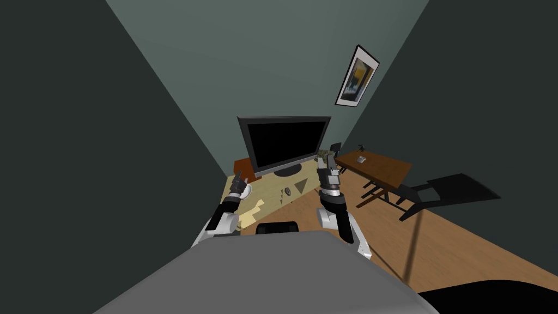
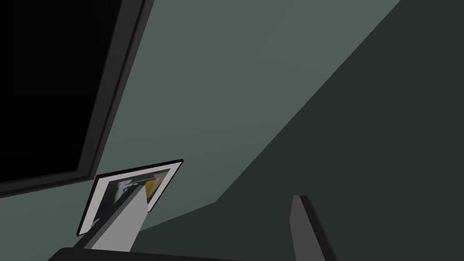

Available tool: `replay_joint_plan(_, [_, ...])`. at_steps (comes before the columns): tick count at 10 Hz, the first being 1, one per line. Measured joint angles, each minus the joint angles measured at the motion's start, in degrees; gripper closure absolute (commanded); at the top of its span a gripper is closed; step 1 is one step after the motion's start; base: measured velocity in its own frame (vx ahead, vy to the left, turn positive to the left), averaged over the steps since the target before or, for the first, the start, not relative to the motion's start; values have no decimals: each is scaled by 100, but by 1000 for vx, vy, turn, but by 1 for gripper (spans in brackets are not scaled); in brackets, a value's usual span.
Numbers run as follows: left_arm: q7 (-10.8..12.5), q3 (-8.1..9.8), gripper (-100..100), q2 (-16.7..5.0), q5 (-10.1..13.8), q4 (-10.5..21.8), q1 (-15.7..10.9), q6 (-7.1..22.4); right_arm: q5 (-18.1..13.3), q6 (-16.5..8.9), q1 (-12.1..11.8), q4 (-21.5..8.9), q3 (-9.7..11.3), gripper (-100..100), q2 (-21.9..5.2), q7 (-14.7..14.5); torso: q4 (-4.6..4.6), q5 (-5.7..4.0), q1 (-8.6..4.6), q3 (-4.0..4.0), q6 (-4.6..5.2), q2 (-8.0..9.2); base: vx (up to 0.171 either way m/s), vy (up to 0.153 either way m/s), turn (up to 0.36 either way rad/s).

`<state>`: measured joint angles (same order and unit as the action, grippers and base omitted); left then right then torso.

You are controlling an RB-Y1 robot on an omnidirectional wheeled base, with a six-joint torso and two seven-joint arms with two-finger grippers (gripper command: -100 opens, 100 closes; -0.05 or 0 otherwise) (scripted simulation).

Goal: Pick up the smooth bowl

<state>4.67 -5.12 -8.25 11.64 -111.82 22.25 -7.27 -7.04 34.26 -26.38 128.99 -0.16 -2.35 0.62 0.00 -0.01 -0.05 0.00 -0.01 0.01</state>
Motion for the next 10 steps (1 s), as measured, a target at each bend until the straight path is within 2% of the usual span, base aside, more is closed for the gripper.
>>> replay_joint_plan(4, [130, -37, -100, 13, 105, 388, -242, 527, 0, 0, 0, 0, 0, 0, 0, 0, 0, 0, 0, 1, -1, 1, -5, -15, -11])
replay_joint_plan(5, [199, -36, -100, -53, 167, 523, -287, 645, 0, 0, 0, 0, 0, 0, 0, 0, 0, 0, 2, 0, -1, 0, -4, -11, 4])
replay_joint_plan(10, [426, -71, -100, 12, 297, 1222, -721, 1346, 0, 0, 0, 0, 0, 0, 0, 0, 0, 0, 3, 0, -1, 0, -3, -6, 14])
